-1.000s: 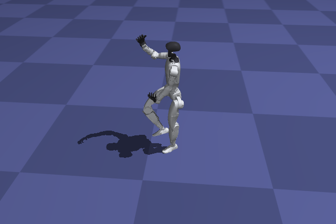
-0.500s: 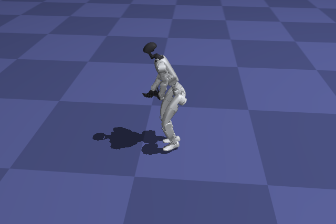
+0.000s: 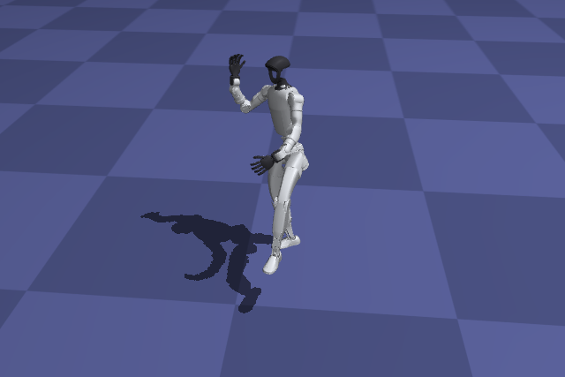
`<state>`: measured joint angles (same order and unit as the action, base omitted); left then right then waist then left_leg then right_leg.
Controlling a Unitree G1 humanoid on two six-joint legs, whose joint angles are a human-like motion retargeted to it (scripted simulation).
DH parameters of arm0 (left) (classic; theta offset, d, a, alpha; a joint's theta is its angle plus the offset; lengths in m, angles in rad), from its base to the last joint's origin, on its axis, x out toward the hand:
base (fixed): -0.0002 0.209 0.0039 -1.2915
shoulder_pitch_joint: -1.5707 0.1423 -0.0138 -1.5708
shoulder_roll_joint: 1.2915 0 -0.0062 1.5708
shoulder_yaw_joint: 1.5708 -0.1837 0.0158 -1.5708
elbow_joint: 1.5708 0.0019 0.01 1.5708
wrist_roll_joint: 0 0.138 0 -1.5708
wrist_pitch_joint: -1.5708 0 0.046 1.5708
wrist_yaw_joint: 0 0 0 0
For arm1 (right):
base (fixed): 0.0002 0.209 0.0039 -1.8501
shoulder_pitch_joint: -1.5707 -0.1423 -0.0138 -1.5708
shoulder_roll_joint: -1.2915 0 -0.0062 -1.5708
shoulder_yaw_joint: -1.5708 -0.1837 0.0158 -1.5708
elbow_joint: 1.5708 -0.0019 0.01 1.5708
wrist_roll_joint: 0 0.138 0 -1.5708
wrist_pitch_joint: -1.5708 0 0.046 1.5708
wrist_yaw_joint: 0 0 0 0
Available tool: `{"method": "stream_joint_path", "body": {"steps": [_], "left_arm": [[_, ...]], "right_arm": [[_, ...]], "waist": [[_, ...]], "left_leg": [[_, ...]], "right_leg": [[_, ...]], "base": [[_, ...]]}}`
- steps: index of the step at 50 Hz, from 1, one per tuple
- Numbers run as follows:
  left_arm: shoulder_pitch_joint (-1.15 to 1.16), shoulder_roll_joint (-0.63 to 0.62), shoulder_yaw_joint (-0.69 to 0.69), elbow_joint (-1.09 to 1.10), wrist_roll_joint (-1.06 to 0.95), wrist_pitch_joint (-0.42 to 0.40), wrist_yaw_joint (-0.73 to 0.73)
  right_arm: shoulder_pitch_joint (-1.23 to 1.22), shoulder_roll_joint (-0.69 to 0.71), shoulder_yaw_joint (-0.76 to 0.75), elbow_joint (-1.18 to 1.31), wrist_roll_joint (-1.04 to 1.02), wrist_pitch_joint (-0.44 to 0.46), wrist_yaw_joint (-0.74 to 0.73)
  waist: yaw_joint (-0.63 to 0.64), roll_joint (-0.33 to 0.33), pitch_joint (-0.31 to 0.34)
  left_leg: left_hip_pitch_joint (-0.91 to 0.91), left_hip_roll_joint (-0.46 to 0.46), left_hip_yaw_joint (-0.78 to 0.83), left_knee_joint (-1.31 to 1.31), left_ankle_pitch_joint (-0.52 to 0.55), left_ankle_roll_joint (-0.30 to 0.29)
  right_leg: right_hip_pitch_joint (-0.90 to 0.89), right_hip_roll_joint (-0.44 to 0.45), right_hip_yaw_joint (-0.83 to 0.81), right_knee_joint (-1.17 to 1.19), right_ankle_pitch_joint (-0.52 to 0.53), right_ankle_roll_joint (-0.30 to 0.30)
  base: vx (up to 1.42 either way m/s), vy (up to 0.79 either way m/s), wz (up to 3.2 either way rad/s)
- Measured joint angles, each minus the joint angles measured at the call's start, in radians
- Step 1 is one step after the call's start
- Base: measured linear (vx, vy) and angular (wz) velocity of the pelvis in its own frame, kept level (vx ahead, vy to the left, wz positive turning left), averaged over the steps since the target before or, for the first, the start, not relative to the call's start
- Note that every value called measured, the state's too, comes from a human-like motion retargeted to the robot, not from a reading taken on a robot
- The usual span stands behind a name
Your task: Kungfu
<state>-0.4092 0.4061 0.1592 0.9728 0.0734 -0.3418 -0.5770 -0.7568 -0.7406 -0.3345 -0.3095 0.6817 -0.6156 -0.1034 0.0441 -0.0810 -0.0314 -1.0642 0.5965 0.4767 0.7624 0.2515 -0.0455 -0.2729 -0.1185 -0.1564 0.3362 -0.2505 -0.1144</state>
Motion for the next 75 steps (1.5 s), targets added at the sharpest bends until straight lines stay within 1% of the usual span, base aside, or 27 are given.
{"method": "stream_joint_path", "body": {"steps": [2, 3, 5, 6, 8, 10, 12, 15, 17, 20, 23, 28, 30, 35, 41, 48, 53, 57, 60, 61, 65, 67, 68, 69, 70, 72, 75], "left_arm": [[-0.011, 0.071, 0.067, 0.035, 0.010, -0.059, 0.159], [-0.013, 0.102, 0.100, 0.047, 0.005, -0.084, 0.224], [0.001, 0.151, 0.175, 0.065, -0.013, -0.112, 0.316], [0.021, 0.163, 0.217, 0.064, -0.027, -0.112, 0.336], [0.071, 0.174, 0.296, 0.054, -0.056, -0.097, 0.352], [0.112, 0.148, 0.372, 0.032, -0.074, -0.076, 0.354], [0.142, 0.096, 0.431, 0.002, -0.088, -0.079, 0.364], [0.171, 0.021, 0.457, -0.029, -0.125, -0.115, 0.430], [0.186, -0.024, 0.435, -0.034, -0.127, -0.154, 0.507], [0.212, -0.079, 0.398, -0.015, -0.084, -0.174, 0.579], [0.237, -0.133, 0.378, 0.013, -0.059, -0.180, 0.582], [0.263, -0.196, 0.346, 0.033, -0.133, -0.181, 0.531], [0.270, -0.207, 0.336, 0.030, -0.154, -0.180, 0.518], [0.277, -0.221, 0.310, 0.011, -0.158, -0.180, 0.524], [0.281, -0.253, 0.297, -0.050, -0.215, -0.175, 0.515], [0.249, -0.252, 0.312, -0.180, -0.267, -0.151, 0.495], [0.176, -0.188, 0.329, -0.282, -0.326, -0.132, 0.490], [0.051, -0.116, 0.317, -0.333, -0.389, -0.103, 0.488], [-0.069, -0.060, 0.270, -0.353, -0.426, -0.106, 0.534], [-0.111, -0.042, 0.259, -0.354, -0.426, -0.107, 0.553], [-0.288, 0.042, 0.216, -0.320, -0.396, -0.097, 0.677], [-0.361, 0.081, 0.203, -0.293, -0.375, -0.089, 0.733], [-0.396, 0.095, 0.207, -0.277, -0.361, -0.087, 0.747], [-0.432, 0.106, 0.215, -0.259, -0.350, -0.088, 0.748], [-0.470, 0.114, 0.224, -0.240, -0.340, -0.091, 0.745], [-0.510, 0.126, 0.239, -0.221, -0.351, -0.104, 0.737], [-0.562, 0.137, 0.200, -0.216, -0.408, -0.129, 0.777]], "right_arm": [[-0.027, -0.049, -0.012, -0.031, -0.197, -0.038, -0.178], [-0.037, -0.073, -0.018, -0.044, -0.281, -0.050, -0.258], [-0.044, -0.110, -0.031, -0.073, -0.415, -0.061, -0.390], [-0.041, -0.118, -0.027, -0.093, -0.472, -0.060, -0.448], [-0.024, -0.124, -0.016, -0.132, -0.565, -0.060, -0.536], [-0.003, -0.128, -0.015, -0.163, -0.620, -0.065, -0.581], [0.023, -0.134, -0.035, -0.186, -0.651, -0.069, -0.615], [0.040, -0.143, -0.076, -0.207, -0.691, -0.068, -0.653], [0.040, -0.156, -0.097, -0.213, -0.693, -0.065, -0.663], [0.031, -0.170, -0.102, -0.211, -0.620, -0.066, -0.641], [0.029, -0.177, -0.087, -0.233, -0.483, -0.081, -0.584], [0.047, -0.177, -0.108, -0.252, -0.450, -0.098, -0.535], [0.056, -0.174, -0.114, -0.251, -0.498, -0.091, -0.551], [0.072, -0.153, -0.078, -0.235, -0.502, -0.097, -0.568], [0.065, -0.096, 0.015, -0.190, -0.392, -0.091, -0.478], [0.056, -0.017, 0.211, -0.024, -0.244, -0.059, -0.367], [-0.025, 0.075, 0.382, 0.229, -0.096, 0.002, -0.154], [-0.098, 0.143, 0.481, 0.478, -0.044, 0.095, 0.097], [-0.152, 0.190, 0.526, 0.668, -0.080, 0.170, 0.236], [-0.171, 0.210, 0.533, 0.728, -0.096, 0.177, 0.261], [-0.294, 0.315, 0.555, 0.984, -0.111, 0.150, 0.243], [-0.357, 0.353, 0.561, 1.070, -0.133, 0.114, 0.200], [-0.383, 0.374, 0.552, 1.101, -0.161, 0.106, 0.188], [-0.404, 0.393, 0.531, 1.120, -0.198, 0.107, 0.180], [-0.422, 0.412, 0.506, 1.131, -0.238, 0.112, 0.175], [-0.459, 0.446, 0.497, 1.131, -0.275, 0.108, 0.166], [-0.518, 0.432, 0.511, 1.135, -0.269, 0.094, 0.149]], "waist": [[0.007, -0.055, 0.001], [0.006, -0.084, -0.004], [-0.003, -0.129, -0.016], [-0.004, -0.157, -0.014], [-0.018, -0.184, -0.021], [-0.030, -0.199, -0.038], [-0.036, -0.188, -0.053], [-0.033, -0.155, -0.073], [-0.012, -0.123, -0.087], [0.009, -0.069, -0.113], [0.010, -0.030, -0.146], [-0.027, 0.008, -0.185], [-0.041, 0.010, -0.194], [-0.033, 0.006, -0.192], [-0.003, -0.003, -0.184], [0.082, -0.008, -0.184], [0.152, 0.008, -0.183], [0.228, 0.018, -0.177], [0.268, 0.021, -0.175], [0.265, 0.021, -0.182], [0.261, 0.009, -0.204], [0.282, -0.006, -0.208], [0.296, -0.013, -0.211], [0.294, -0.010, -0.226], [0.283, 0.000, -0.246], [0.361, -0.011, -0.231], [0.388, 0.029, -0.208]], "left_leg": [[-0.006, -0.023, -0.095, -0.335, -0.008, 0.033], [-0.042, -0.044, -0.182, -0.425, -0.055, 0.088], [-0.133, -0.065, -0.338, -0.459, -0.220, 0.178], [-0.131, -0.057, -0.330, -0.421, -0.232, 0.167], [-0.169, -0.032, -0.324, -0.261, -0.214, 0.161], [-0.211, -0.027, -0.289, -0.046, -0.223, 0.181], [-0.265, -0.003, -0.259, 0.203, -0.279, 0.196], [-0.296, 0.052, -0.189, 0.522, -0.349, 0.248], [-0.268, 0.081, -0.136, 0.673, -0.370, 0.223], [-0.206, 0.053, -0.085, 0.840, -0.346, 0.131], [-0.131, -0.016, -0.017, 0.958, -0.304, 0.032], [-0.055, -0.153, 0.048, 1.056, -0.253, -0.075], [-0.035, -0.208, 0.056, 1.053, -0.231, -0.091], [0.018, -0.269, 0.043, 0.972, -0.203, -0.107], [0.066, -0.329, -0.014, 0.775, -0.159, -0.103], [0.149, -0.274, -0.006, 0.424, -0.108, -0.045], [0.212, -0.268, 0.004, 0.051, -0.071, -0.034], [0.297, -0.293, 0.017, -0.306, -0.046, -0.031], [0.344, -0.320, 0.031, -0.501, -0.098, -0.016], [0.356, -0.330, 0.067, -0.528, -0.130, 0.015], [0.450, -0.366, 0.241, -0.559, -0.201, 0.082], [0.480, -0.400, 0.291, -0.567, -0.179, 0.117], [0.492, -0.414, 0.305, -0.590, -0.118, 0.121], [0.466, -0.414, 0.264, -0.568, -0.109, 0.126], [0.421, -0.407, 0.194, -0.526, -0.127, 0.131], [0.346, -0.328, 0.142, -0.441, -0.135, 0.107], [0.397, -0.305, 0.188, -0.419, -0.203, 0.117]], "right_leg": [[-0.012, -0.037, 0.029, 0.004, -0.001, -0.011], [-0.032, -0.061, 0.040, 0.013, -0.005, -0.016], [-0.078, -0.096, 0.060, 0.045, -0.014, -0.025], [-0.101, -0.119, 0.091, 0.085, -0.029, -0.024], [-0.129, -0.143, 0.127, 0.144, -0.051, -0.024], [-0.153, -0.162, 0.158, 0.175, -0.061, -0.023], [-0.161, -0.156, 0.164, 0.186, -0.066, -0.021], [-0.171, -0.126, 0.152, 0.180, -0.061, -0.028], [-0.179, -0.100, 0.135, 0.161, -0.055, -0.033], [-0.173, -0.061, 0.094, 0.104, -0.028, -0.029], [-0.169, -0.062, 0.024, 0.038, 0.001, 0.002], [-0.182, -0.066, -0.046, -0.025, 0.031, 0.022], [-0.188, -0.078, -0.064, -0.038, 0.038, 0.025], [-0.189, -0.092, -0.090, -0.059, 0.048, 0.025], [-0.173, -0.118, -0.113, -0.078, 0.051, 0.029], [-0.116, -0.115, -0.167, -0.087, 0.025, 0.048], [-0.029, -0.093, -0.228, -0.106, 0.000, 0.079], [0.068, -0.068, -0.281, -0.125, -0.019, 0.122], [0.153, -0.054, -0.341, -0.148, -0.025, 0.166], [0.176, -0.050, -0.372, -0.156, -0.025, 0.181], [0.255, -0.046, -0.456, -0.167, -0.022, 0.249], [0.291, -0.068, -0.469, -0.164, 0.005, 0.314], [0.305, -0.079, -0.471, -0.157, 0.030, 0.348], [0.301, -0.062, -0.485, -0.156, 0.071, 0.366], [0.289, -0.031, -0.507, -0.157, 0.120, 0.376], [0.242, -0.021, -0.448, -0.122, 0.249, 0.376], [0.255, 0.010, -0.481, -0.089, 0.436, 0.376]], "base": [[-0.20, -0.17, -0.06], [-0.19, -0.14, 0.10], [-0.07, -0.05, 0.06], [0.05, 0.02, -0.29], [0.17, 0.08, -0.34], [0.14, 0.10, -0.10], [0.10, 0.06, 0.09], [0.06, 0.06, 0.11], [0.05, 0.06, -0.09], [0.06, 0.06, -0.08], [0.06, 0.09, 0.12], [0.04, 0.11, 0.44], [0.02, 0.12, 0.46], [0.05, 0.17, 0.18], [0.09, 0.20, 0.24], [0.17, 0.16, 0.50], [0.23, 0.22, 0.81], [0.32, 0.21, 0.93], [0.43, 0.25, 1.38], [0.50, 0.27, 1.84], [0.55, 0.23, 1.50], [0.75, 0.37, 0.61], [0.71, 0.32, 0.62], [0.73, 0.28, 0.95], [0.66, 0.21, 0.41], [0.39, 0.10, -0.57], [0.27, 0.12, 0.65]]}}
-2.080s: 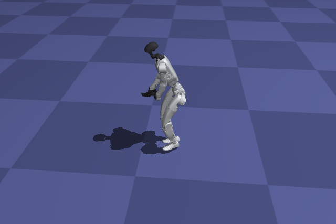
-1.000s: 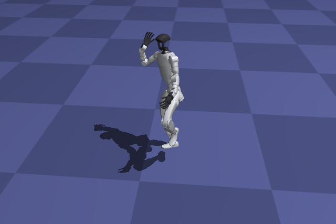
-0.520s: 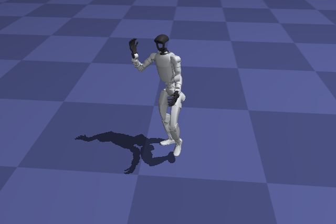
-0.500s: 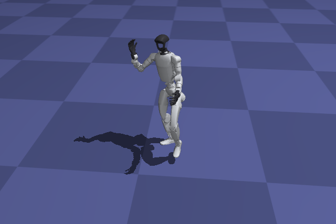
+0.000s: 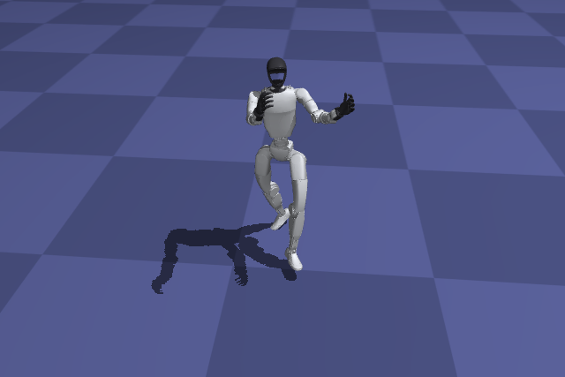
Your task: Kungfu
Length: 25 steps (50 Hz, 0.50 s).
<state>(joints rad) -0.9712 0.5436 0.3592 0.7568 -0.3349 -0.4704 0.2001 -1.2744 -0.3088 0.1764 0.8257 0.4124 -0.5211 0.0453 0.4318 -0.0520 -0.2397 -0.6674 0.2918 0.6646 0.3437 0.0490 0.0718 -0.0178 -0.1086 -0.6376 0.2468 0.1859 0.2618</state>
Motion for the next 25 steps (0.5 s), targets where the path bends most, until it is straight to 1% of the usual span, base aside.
{"method": "stream_joint_path", "body": {"steps": [3, 4, 5, 7, 8, 9, 10, 12, 15, 18, 20, 23, 25], "left_arm": [[-0.025, 0.041, -0.022, 0.017, 0.014, -0.019, 0.033], [-0.036, 0.049, -0.019, 0.026, 0.026, -0.018, 0.035], [-0.049, 0.054, -0.012, 0.035, 0.039, -0.015, 0.034], [-0.073, 0.051, -0.017, 0.059, 0.037, -0.011, 0.034], [-0.083, 0.050, -0.029, 0.074, 0.026, -0.013, 0.036], [-0.093, 0.048, -0.044, 0.091, 0.014, -0.015, 0.036], [-0.102, 0.046, -0.061, 0.108, 0.001, -0.017, 0.035], [-0.108, 0.025, -0.080, 0.143, 0.000, -0.019, 0.025], [-0.092, -0.040, -0.105, 0.194, 0.024, -0.006, 0.013], [-0.019, -0.154, -0.134, 0.232, 0.026, 0.050, -0.035], [0.058, -0.250, -0.134, 0.268, 0.051, 0.081, -0.119], [0.187, -0.384, -0.126, 0.407, 0.155, 0.086, -0.281], [0.263, -0.453, -0.151, 0.573, 0.239, 0.069, -0.359]], "right_arm": [[-0.015, -0.003, -0.005, -0.006, -0.020, -0.006, -0.006], [-0.022, -0.006, -0.005, -0.009, -0.033, -0.008, -0.008], [-0.030, -0.011, -0.004, -0.011, -0.047, -0.009, -0.010], [-0.038, -0.023, -0.009, -0.007, -0.070, 0.000, -0.016], [-0.036, -0.027, -0.017, -0.003, -0.080, 0.002, -0.019], [-0.032, -0.031, -0.025, 0.004, -0.085, 0.002, -0.023], [-0.026, -0.034, -0.034, 0.012, -0.087, 0.001, -0.029], [-0.004, -0.050, -0.041, 0.032, -0.086, -0.004, -0.042], [0.073, -0.086, -0.041, 0.048, -0.117, 0.000, -0.047], [0.228, -0.112, -0.073, 0.055, -0.205, 0.023, -0.026], [0.366, -0.105, -0.118, 0.077, -0.298, 0.050, -0.014], [0.587, -0.025, -0.230, 0.177, -0.480, 0.093, -0.039], [0.717, 0.038, -0.307, 0.322, -0.610, 0.140, -0.067]], "waist": [[-0.011, 0.002, -0.026], [-0.022, 0.009, -0.024], [-0.034, 0.019, -0.017], [-0.072, 0.049, -0.008], [-0.089, 0.058, -0.006], [-0.102, 0.061, -0.004], [-0.113, 0.062, -0.002], [-0.126, 0.063, 0.007], [-0.166, 0.067, 0.010], [-0.254, 0.072, 0.009], [-0.329, 0.066, 0.020], [-0.418, 0.067, 0.055], [-0.481, 0.066, 0.094]], "left_leg": [[0.003, -0.037, -0.054, 0.005, -0.039, 0.008], [0.000, -0.040, -0.080, 0.004, -0.038, 0.008], [-0.002, -0.039, -0.110, 0.003, -0.032, 0.007], [0.006, -0.058, -0.189, 0.010, -0.041, -0.005], [0.010, -0.074, -0.223, 0.013, -0.046, -0.010], [0.016, -0.091, -0.250, 0.010, -0.050, -0.013], [0.024, -0.109, -0.273, 0.004, -0.053, -0.014], [0.062, -0.158, -0.305, -0.015, -0.069, -0.003], [0.125, -0.253, -0.356, -0.024, -0.106, 0.031], [0.217, -0.365, -0.431, -0.056, -0.128, 0.072], [0.301, -0.459, -0.477, -0.107, -0.123, 0.110], [0.407, -0.504, -0.532, -0.160, -0.121, 0.130], [0.476, -0.527, -0.554, -0.190, -0.125, 0.143]], "right_leg": [[-0.011, 0.019, 0.093, 0.052, 0.149, 0.000], [-0.029, 0.044, 0.132, 0.089, 0.145, 0.000], [-0.051, 0.078, 0.167, 0.130, 0.119, 0.000], [-0.075, 0.166, 0.238, 0.187, 0.025, 0.000], [-0.087, 0.195, 0.257, 0.210, -0.004, 0.000], [-0.098, 0.204, 0.261, 0.231, -0.032, 0.000], [-0.109, 0.203, 0.258, 0.250, -0.059, 0.000], [-0.117, 0.169, 0.284, 0.269, -0.099, 0.000], [-0.129, 0.139, 0.391, 0.257, -0.175, 0.000], [-0.162, 0.121, 0.496, 0.201, -0.253, 0.000], [-0.207, 0.056, 0.548, 0.173, -0.289, 0.000], [-0.337, 0.020, 0.579, 0.111, -0.251, -0.137], [-0.415, 0.000, 0.582, 0.022, -0.152, -0.190]], "base": [[0.73, 0.18, 1.08], [0.43, -0.10, 1.13], [0.35, -0.28, 1.44], [0.57, -0.30, 1.80], [0.57, -0.24, 1.80], [0.52, -0.16, 1.65], [0.56, 0.08, 1.42], [0.57, 0.34, 1.25], [0.58, 0.39, 1.50], [0.53, 0.23, 1.86], [0.43, 0.19, 1.76], [0.32, -0.06, 0.93], [0.19, -0.10, 0.46]]}}
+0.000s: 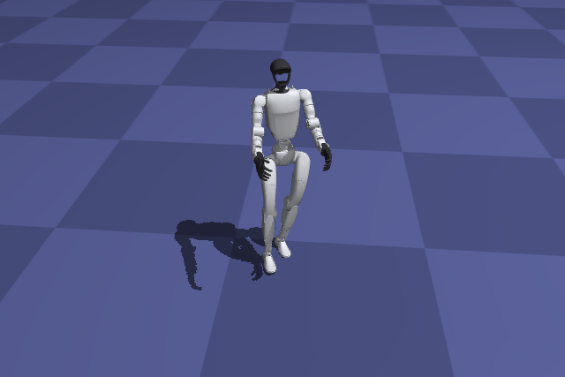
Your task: Kungfu
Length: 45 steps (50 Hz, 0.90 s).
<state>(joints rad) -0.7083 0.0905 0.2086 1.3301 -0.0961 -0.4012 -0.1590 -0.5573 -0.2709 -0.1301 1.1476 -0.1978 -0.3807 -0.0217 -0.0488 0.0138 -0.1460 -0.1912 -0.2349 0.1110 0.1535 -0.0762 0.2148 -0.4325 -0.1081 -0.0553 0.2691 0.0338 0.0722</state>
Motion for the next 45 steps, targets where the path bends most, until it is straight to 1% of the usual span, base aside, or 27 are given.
{"method": "stream_joint_path", "body": {"steps": [2, 3, 4, 5, 7, 8, 10, 12, 13, 15, 18, 20, 22, 23, 25, 27, 30, 32, 33, 35, 37, 38, 40, 42, 43, 44, 45], "left_arm": [[0.065, -0.041, -0.097, 0.149, -0.007, 0.074, -0.097], [0.098, -0.057, -0.169, 0.184, -0.066, 0.134, -0.168], [0.130, -0.087, -0.219, 0.201, -0.127, 0.158, -0.222], [0.160, -0.123, -0.259, 0.208, -0.188, 0.164, -0.267], [0.211, -0.216, -0.311, 0.204, -0.288, 0.142, -0.292], [0.227, -0.246, -0.333, 0.204, -0.314, 0.138, -0.301], [0.257, -0.283, -0.426, 0.177, -0.377, 0.148, -0.349], [0.281, -0.260, -0.540, 0.081, -0.374, 0.208, -0.423], [0.291, -0.244, -0.598, 0.023, -0.352, 0.231, -0.458], [0.307, -0.219, -0.659, -0.064, -0.255, 0.234, -0.514], [0.311, -0.224, -0.634, -0.128, -0.083, 0.164, -0.518], [0.308, -0.219, -0.625, -0.178, -0.044, 0.110, -0.498], [0.311, -0.208, -0.620, -0.251, -0.032, 0.064, -0.477], [0.317, -0.204, -0.609, -0.290, -0.019, 0.042, -0.468], [0.331, -0.207, -0.578, -0.368, 0.016, 0.003, -0.455], [0.340, -0.204, -0.545, -0.450, 0.026, -0.032, -0.439], [0.317, -0.148, -0.483, -0.604, -0.035, -0.108, -0.404], [0.291, -0.054, -0.449, -0.753, -0.099, -0.173, -0.338], [0.275, 0.002, -0.434, -0.835, -0.116, -0.197, -0.270], [0.231, 0.119, -0.390, -1.005, -0.114, -0.196, -0.077], [0.173, 0.200, -0.313, -1.136, -0.107, -0.134, 0.072], [0.141, 0.220, -0.280, -1.185, -0.115, -0.088, 0.120], [0.065, 0.244, -0.235, -1.254, -0.156, 0.005, 0.167], [-0.027, 0.267, -0.195, -1.271, -0.198, 0.060, 0.141], [-0.081, 0.274, -0.174, -1.246, -0.193, 0.054, 0.111], [-0.159, 0.275, -0.153, -1.171, -0.152, 0.025, 0.095], [-0.248, 0.273, -0.131, -1.071, -0.094, -0.014, 0.087]], "right_arm": [[0.086, 0.023, -0.056, 0.250, -0.138, 0.125, -0.027], [0.115, 0.015, -0.075, 0.394, -0.217, 0.224, -0.021], [0.164, 0.000, -0.074, 0.486, -0.288, 0.347, 0.008], [0.223, -0.019, -0.062, 0.552, -0.355, 0.482, 0.048], [0.391, -0.041, -0.039, 0.552, -0.475, 0.706, 0.137], [0.458, -0.040, -0.044, 0.552, -0.515, 0.782, 0.159], [0.648, -0.051, -0.041, 0.552, -0.583, 0.835, 0.228], [0.819, -0.067, -0.030, 0.552, -0.574, 0.764, 0.257], [0.898, -0.066, -0.064, 0.552, -0.587, 0.743, 0.243], [1.040, -0.052, -0.142, 0.552, -0.583, 0.718, 0.209], [1.183, -0.041, -0.238, 0.552, -0.493, 0.681, 0.204], [1.242, -0.050, -0.266, 0.552, -0.393, 0.653, 0.234], [1.261, -0.053, -0.291, 0.552, -0.303, 0.621, 0.251], [1.258, -0.051, -0.307, 0.552, -0.271, 0.597, 0.250], [1.231, -0.044, -0.338, 0.552, -0.230, 0.535, 0.231], [1.198, -0.026, -0.374, 0.504, -0.231, 0.451, 0.211], [1.207, 0.036, -0.374, 0.184, -0.177, 0.344, 0.218], [1.227, 0.066, -0.328, -0.101, -0.040, 0.246, 0.210], [1.237, 0.073, -0.296, -0.254, 0.044, 0.202, 0.211], [1.249, 0.063, -0.206, -0.574, 0.222, 0.172, 0.212], [1.240, 0.035, -0.120, -0.862, 0.352, 0.175, 0.190], [1.222, 0.020, -0.077, -0.992, 0.397, 0.182, 0.166], [1.158, -0.005, -0.002, -1.206, 0.436, 0.197, 0.111], [1.030, -0.017, 0.062, -1.329, 0.393, 0.194, 0.034], [0.944, -0.019, 0.086, -1.354, 0.346, 0.181, -0.015], [0.840, -0.021, 0.094, -1.344, 0.287, 0.154, -0.070], [0.726, -0.025, 0.095, -1.316, 0.221, 0.119, -0.128]], "waist": [[-0.081, 0.000, 0.053], [-0.125, 0.005, 0.081], [-0.163, 0.013, 0.107], [-0.196, 0.024, 0.133], [-0.227, 0.039, 0.182], [-0.233, 0.045, 0.192], [-0.250, 0.051, 0.201], [-0.267, 0.049, 0.185], [-0.277, 0.052, 0.173], [-0.279, 0.053, 0.149], [-0.271, 0.042, 0.100], [-0.247, 0.035, 0.068], [-0.203, 0.031, 0.046], [-0.184, 0.030, 0.040], [-0.156, 0.032, 0.029], [-0.143, 0.039, 0.021], [-0.150, 0.055, 0.017], [-0.175, 0.070, 0.011], [-0.189, 0.079, 0.008], [-0.215, 0.098, -0.001], [-0.231, 0.116, -0.007], [-0.234, 0.125, -0.010], [-0.238, 0.146, -0.027], [-0.241, 0.154, -0.046], [-0.245, 0.150, -0.053], [-0.255, 0.132, -0.054], [-0.268, 0.106, -0.053]], "left_leg": [[0.067, -0.014, -0.031, -0.022, -0.007, 0.009], [0.098, -0.013, -0.051, -0.032, -0.011, 0.010], [0.122, -0.005, -0.070, -0.040, -0.014, 0.009], [0.142, 0.006, -0.087, -0.047, -0.017, 0.006], [0.177, 0.021, -0.094, -0.054, -0.029, 0.010], [0.185, 0.027, -0.094, -0.057, -0.034, 0.012], [0.197, 0.036, -0.092, -0.058, -0.049, 0.014], [0.200, 0.032, -0.096, -0.052, -0.068, 0.014], [0.199, 0.035, -0.103, -0.045, -0.079, 0.013], [0.196, 0.035, -0.105, -0.034, -0.103, 0.006], [0.174, 0.022, -0.121, -0.015, -0.141, -0.014], [0.159, 0.012, -0.122, -0.006, -0.164, -0.028], [0.146, 0.008, -0.106, 0.002, -0.189, -0.038], [0.143, 0.008, -0.101, 0.006, -0.200, -0.044], [0.140, 0.012, -0.095, 0.014, -0.221, -0.052], [0.142, 0.021, -0.098, 0.024, -0.243, -0.055], [0.146, 0.032, -0.106, 0.044, -0.287, -0.057], [0.144, 0.043, -0.124, 0.064, -0.316, -0.060], [0.145, 0.048, -0.135, 0.073, -0.329, -0.062], [0.148, 0.057, -0.155, 0.085, -0.351, -0.073], [0.160, 0.070, -0.174, 0.093, -0.361, -0.088], [0.168, 0.077, -0.186, 0.097, -0.364, -0.093], [0.177, 0.103, -0.219, 0.105, -0.367, -0.108], [0.188, 0.130, -0.258, 0.118, -0.364, -0.128], [0.200, 0.143, -0.273, 0.124, -0.361, -0.137], [0.220, 0.151, -0.288, 0.130, -0.360, -0.149], [0.245, 0.155, -0.303, 0.134, -0.359, -0.161]], "right_leg": [[-0.065, -0.001, -0.006, -0.105, 0.130, -0.013], [-0.100, 0.000, -0.021, -0.151, 0.175, -0.018], [-0.139, 0.006, -0.030, -0.192, 0.182, -0.017], [-0.181, 0.013, -0.036, -0.230, 0.171, -0.013], [-0.249, 0.036, -0.021, -0.271, 0.075, -0.001], [-0.273, 0.051, -0.007, -0.277, 0.047, -0.029], [-0.326, 0.073, -0.028, -0.255, 0.024, -0.105], [-0.367, 0.066, -0.060, -0.186, 0.033, -0.113], [-0.385, 0.074, -0.035, -0.150, 0.051, -0.116], [-0.403, 0.103, 0.058, -0.095, 0.109, -0.092], [-0.409, 0.117, 0.153, -0.071, 0.148, -0.021], [-0.408, 0.094, 0.121, -0.072, 0.100, 0.003], [-0.406, 0.070, 0.054, -0.058, 0.058, 0.000], [-0.405, 0.060, 0.033, -0.046, 0.059, -0.010], [-0.404, 0.044, 0.030, -0.019, 0.075, -0.014], [-0.403, 0.032, 0.052, 0.007, 0.078, 0.003], [-0.416, 0.004, 0.078, 0.032, 0.104, 0.020], [-0.435, -0.021, 0.090, 0.039, 0.113, 0.021], [-0.444, -0.029, 0.102, 0.039, 0.124, 0.018], [-0.467, -0.042, 0.141, 0.039, 0.139, -0.001], [-0.477, -0.052, 0.195, 0.030, 0.135, -0.024], [-0.476, -0.064, 0.212, 0.022, 0.132, -0.038], [-0.470, -0.092, 0.234, 0.019, 0.098, -0.062], [-0.447, -0.128, 0.253, 0.032, 0.040, -0.058], [-0.422, -0.147, 0.263, 0.043, 0.009, -0.052], [-0.382, -0.193, 0.202, 0.041, 0.010, 0.010], [-0.334, -0.253, 0.107, 0.032, 0.027, 0.100]], "base": [[0.10, -0.10, 0.58], [0.04, -0.06, 0.67], [0.01, -0.01, 0.65], [0.09, -0.01, 0.39], [0.20, -0.04, 0.05], [0.22, -0.09, -0.12], [0.28, -0.17, -0.14], [0.37, -0.27, 0.03], [0.34, -0.24, 0.09], [0.39, -0.23, -0.03], [0.38, -0.19, -0.13], [0.40, -0.20, -0.35], [0.37, -0.22, -0.64], [0.30, -0.20, -0.46], [0.31, -0.20, -0.11], [0.44, -0.27, 0.24], [0.42, -0.34, 0.42], [0.57, -0.48, 0.60], [0.50, -0.37, 0.59], [0.64, -0.42, 0.53], [0.86, -0.56, 0.59], [0.65, -0.41, 0.79], [0.65, -0.46, 1.04], [0.70, -0.62, 1.28], [0.63, -0.66, 1.53], [0.62, -0.73, 1.76], [0.66, -0.88, 1.53]]}}
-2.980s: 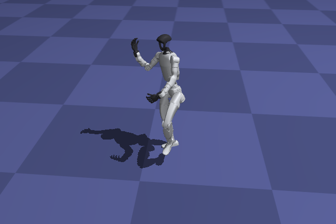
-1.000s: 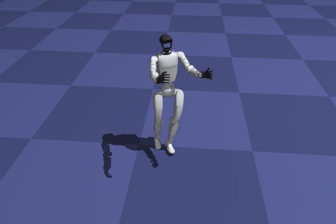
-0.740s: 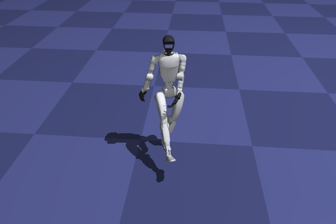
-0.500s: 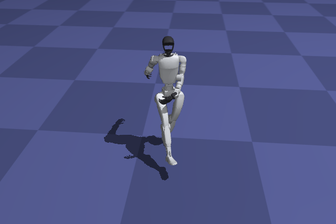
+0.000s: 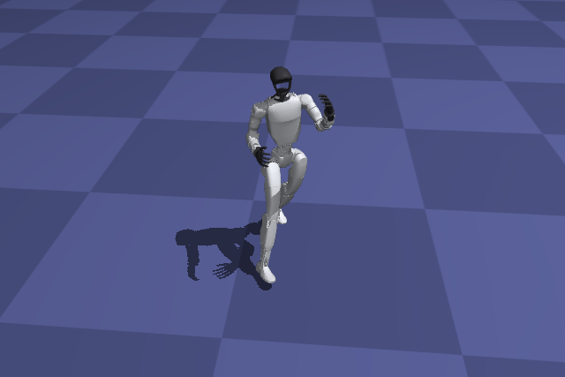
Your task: Kungfu
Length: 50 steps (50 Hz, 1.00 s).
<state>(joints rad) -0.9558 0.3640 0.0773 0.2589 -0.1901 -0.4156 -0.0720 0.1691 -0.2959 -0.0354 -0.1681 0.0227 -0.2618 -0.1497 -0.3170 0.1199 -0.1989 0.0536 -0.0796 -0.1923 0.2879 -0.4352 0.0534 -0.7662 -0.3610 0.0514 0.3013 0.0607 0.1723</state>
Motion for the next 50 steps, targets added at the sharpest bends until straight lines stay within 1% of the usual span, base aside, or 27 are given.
{"method": "stream_joint_path", "body": {"steps": [1, 2, 3, 4, 5, 7, 8, 9, 10, 12, 13, 15, 16, 18, 20, 23, 25, 29, 31, 33, 35, 38, 40, 43, 45, 48, 50], "left_arm": [[-0.091, -0.012, 0.011, 0.160, 0.102, -0.076, 0.023], [-0.175, -0.031, 0.007, 0.322, 0.189, -0.130, 0.063], [-0.247, -0.065, -0.027, 0.489, 0.245, -0.142, 0.140], [-0.324, -0.066, -0.066, 0.646, 0.205, -0.116, 0.146], [-0.404, -0.052, -0.108, 0.799, 0.118, -0.070, 0.115], [-0.453, -0.056, -0.142, 0.909, -0.074, 0.034, -0.229], [-0.458, -0.068, -0.135, 0.918, -0.107, 0.074, -0.319], [-0.470, -0.091, -0.128, 0.915, -0.103, 0.073, -0.329], [-0.485, -0.119, -0.122, 0.907, -0.081, 0.053, -0.298], [-0.503, -0.154, -0.150, 0.901, -0.023, -0.033, -0.110], [-0.505, -0.160, -0.169, 0.901, 0.007, -0.082, -0.012], [-0.499, -0.163, -0.193, 0.893, 0.044, -0.157, 0.078], [-0.491, -0.165, -0.194, 0.894, 0.069, -0.164, 0.084], [-0.476, -0.167, -0.190, 0.904, 0.115, -0.151, 0.066], [-0.468, -0.166, -0.189, 0.909, 0.120, -0.110, -0.010], [-0.465, -0.167, -0.192, 0.914, 0.037, -0.056, -0.161], [-0.452, -0.171, -0.182, 0.918, -0.014, -0.028, -0.238], [-0.392, -0.169, -0.171, 0.915, -0.074, 0.004, -0.311], [-0.326, -0.176, -0.160, 0.887, -0.089, 0.037, -0.342], [-0.231, -0.189, -0.142, 0.836, -0.118, 0.086, -0.416], [-0.107, -0.204, -0.130, 0.770, -0.171, 0.156, -0.529], [0.122, -0.225, -0.129, 0.684, -0.266, 0.271, -0.706], [0.296, -0.255, -0.130, 0.652, -0.293, 0.313, -0.796], [0.610, -0.321, -0.116, 0.608, -0.305, 0.336, -0.856], [0.817, -0.367, -0.077, 0.580, -0.332, 0.362, -0.870], [1.104, -0.427, 0.007, 0.514, -0.412, 0.386, -0.875], [1.265, -0.459, 0.047, 0.457, -0.475, 0.376, -0.848]], "right_arm": [[-0.137, -0.009, -0.022, 0.103, -0.076, -0.070, -0.065], [-0.277, -0.027, -0.043, 0.228, -0.145, -0.137, -0.132], [-0.426, -0.062, -0.062, 0.397, -0.198, -0.199, -0.205], [-0.580, -0.090, -0.082, 0.589, -0.219, -0.224, -0.250], [-0.737, -0.115, -0.101, 0.791, -0.224, -0.231, -0.281], [-0.933, -0.089, -0.198, 1.152, -0.226, -0.145, -0.207], [-1.010, -0.083, -0.228, 1.298, -0.180, -0.070, -0.101], [-1.067, -0.095, -0.270, 1.391, -0.132, -0.012, -0.011], [-1.112, -0.118, -0.317, 1.459, -0.082, 0.037, 0.071], [-1.153, -0.189, -0.304, 1.523, 0.094, -0.018, 0.165], [-1.168, -0.224, -0.271, 1.540, 0.185, -0.044, 0.178], [-1.180, -0.269, -0.236, 1.535, 0.265, -0.064, 0.145], [-1.182, -0.275, -0.236, 1.516, 0.254, -0.079, 0.121], [-1.177, -0.284, -0.240, 1.477, 0.202, -0.114, 0.087], [-1.161, -0.302, -0.240, 1.440, 0.143, -0.132, 0.065], [-1.158, -0.346, -0.230, 1.424, 0.160, -0.139, 0.077], [-1.150, -0.361, -0.231, 1.414, 0.201, -0.141, 0.104], [-1.095, -0.361, -0.250, 1.336, 0.324, -0.110, 0.193], [-1.033, -0.351, -0.251, 1.251, 0.414, -0.078, 0.251], [-0.947, -0.323, -0.257, 1.138, 0.508, -0.041, 0.320], [-0.823, -0.270, -0.278, 0.999, 0.600, -0.019, 0.402], [-0.562, -0.153, -0.313, 0.781, 0.743, 0.028, 0.549], [-0.376, -0.063, -0.329, 0.663, 0.828, 0.083, 0.658], [-0.111, 0.108, -0.301, 0.525, 0.880, 0.204, 0.784], [0.037, 0.248, -0.271, 0.456, 0.884, 0.254, 0.845], [0.227, 0.446, -0.227, 0.396, 0.962, 0.260, 0.860], [0.324, 0.499, -0.194, 0.393, 1.094, 0.258, 0.840]], "waist": [[0.024, -0.026, -0.077], [0.036, -0.036, -0.121], [0.021, -0.016, -0.100], [0.003, 0.001, -0.068], [-0.017, 0.016, -0.031], [-0.053, 0.066, -0.066], [-0.074, 0.085, -0.064], [-0.080, 0.087, -0.049], [-0.077, 0.079, -0.027], [-0.087, 0.066, -0.002], [-0.102, 0.069, 0.013], [-0.140, 0.092, 0.033], [-0.156, 0.103, 0.040], [-0.179, 0.115, 0.055], [-0.173, 0.108, 0.085], [-0.162, 0.107, 0.113], [-0.147, 0.105, 0.117], [-0.126, 0.100, 0.133], [-0.130, 0.103, 0.133], [-0.128, 0.102, 0.124], [-0.112, 0.093, 0.111], [-0.076, 0.078, 0.072], [-0.046, 0.066, 0.045], [0.001, 0.047, 0.031], [0.023, 0.042, 0.035], [0.059, 0.032, 0.037], [0.083, 0.017, 0.035]], "left_leg": [[-0.052, -0.017, 0.013, -0.003, 0.018, -0.006], [-0.092, -0.010, 0.016, 0.013, 0.029, -0.017], [-0.104, 0.045, 0.002, 0.068, 0.023, -0.037], [-0.101, 0.083, 0.018, 0.084, 0.039, -0.056], [-0.091, 0.112, 0.049, 0.082, 0.067, -0.073], [-0.130, 0.170, 0.129, 0.042, 0.140, -0.150], [-0.143, 0.207, 0.180, 0.028, 0.171, -0.198], [-0.148, 0.233, 0.247, 0.012, 0.205, -0.229], [-0.150, 0.255, 0.323, -0.005, 0.241, -0.250], [-0.156, 0.286, 0.484, -0.049, 0.325, -0.277], [-0.156, 0.303, 0.558, -0.074, 0.368, -0.295], [-0.158, 0.333, 0.745, -0.124, 0.444, -0.315], [-0.153, 0.339, 0.861, -0.153, 0.474, -0.315], [-0.133, 0.353, 1.074, -0.208, 0.526, -0.315], [-0.105, 0.369, 1.142, -0.250, 0.575, -0.315], [-0.191, 0.379, 0.919, -0.222, 0.616, -0.315], [-0.208, 0.391, 0.946, -0.233, 0.631, -0.315], [-0.203, 0.409, 1.022, -0.272, 0.625, -0.310], [-0.226, 0.408, 0.992, -0.282, 0.626, -0.315], [-0.252, 0.400, 0.948, -0.290, 0.624, -0.315], [-0.262, 0.392, 0.931, -0.302, 0.624, -0.315], [-0.281, 0.375, 0.913, -0.319, 0.625, -0.315], [-0.307, 0.363, 0.908, -0.324, 0.628, -0.315], [-0.332, 0.353, 0.891, -0.323, 0.628, -0.315], [-0.344, 0.349, 0.873, -0.319, 0.623, -0.315], [-0.351, 0.350, 0.857, -0.317, 0.616, -0.315], [-0.345, 0.360, 0.856, -0.317, 0.613, -0.315]], "right_leg": [[-0.130, 0.006, 0.071, 0.106, -0.002, -0.002], [-0.222, 0.016, 0.111, 0.202, -0.012, -0.010], [-0.238, 0.033, 0.088, 0.278, -0.040, -0.032], [-0.232, 0.036, 0.069, 0.331, -0.082, -0.041], [-0.215, 0.031, 0.053, 0.373, -0.129, -0.043], [-0.245, 0.009, 0.008, 0.467, -0.216, -0.058], [-0.249, -0.018, -0.030, 0.486, -0.219, -0.063], [-0.245, -0.036, -0.048, 0.499, -0.228, -0.066], [-0.237, -0.049, -0.058, 0.509, -0.241, -0.069], [-0.215, -0.074, -0.073, 0.516, -0.277, -0.073], [-0.199, -0.086, -0.093, 0.517, -0.289, -0.074], [-0.171, -0.126, -0.138, 0.512, -0.294, -0.071], [-0.163, -0.137, -0.150, 0.512, -0.301, -0.074], [-0.146, -0.146, -0.172, 0.516, -0.319, -0.085], [-0.120, -0.135, -0.179, 0.527, -0.342, -0.095], [-0.107, -0.129, -0.197, 0.516, -0.346, -0.106], [-0.112, -0.126, -0.204, 0.518, -0.350, -0.111], [-0.093, -0.123, -0.238, 0.537, -0.377, -0.119], [-0.082, -0.135, -0.262, 0.542, -0.386, -0.117], [-0.077, -0.150, -0.277, 0.545, -0.391, -0.113], [-0.071, -0.161, -0.286, 0.552, -0.396, -0.107], [-0.062, -0.188, -0.312, 0.568, -0.409, -0.100], [-0.061, -0.213, -0.329, 0.575, -0.415, -0.094], [-0.048, -0.240, -0.353, 0.575, -0.419, -0.089], [-0.031, -0.257, -0.371, 0.570, -0.416, -0.082], [0.001, -0.268, -0.399, 0.552, -0.406, -0.069], [0.029, -0.259, -0.417, 0.531, -0.397, -0.064]], "base": [[0.64, -0.94, 1.34], [0.57, -0.89, 1.33], [0.38, -0.71, 1.55], [0.17, -0.52, 1.51], [0.17, -0.40, 1.48], [0.31, -0.37, 1.83], [0.22, -0.36, 1.93], [0.01, -0.31, 1.77], [-0.15, -0.30, 1.64], [-0.18, -0.39, 1.73], [-0.13, -0.38, 1.84], [-0.08, -0.24, 1.86], [-0.05, -0.14, 1.67], [-0.06, -0.15, 1.18], [-0.09, -0.16, 0.56], [-0.17, -0.10, 0.62], [-0.14, -0.08, 0.45], [-0.10, -0.05, 0.46], [-0.11, 0.04, 0.80], [-0.05, 0.05, 0.75], [0.03, 0.05, 0.55], [0.10, 0.03, 0.65], [0.08, 0.06, 0.80], [0.10, 0.14, 0.58], [0.13, 0.19, 0.45], [0.13, 0.12, 0.25], [0.17, 0.12, -0.07]]}}
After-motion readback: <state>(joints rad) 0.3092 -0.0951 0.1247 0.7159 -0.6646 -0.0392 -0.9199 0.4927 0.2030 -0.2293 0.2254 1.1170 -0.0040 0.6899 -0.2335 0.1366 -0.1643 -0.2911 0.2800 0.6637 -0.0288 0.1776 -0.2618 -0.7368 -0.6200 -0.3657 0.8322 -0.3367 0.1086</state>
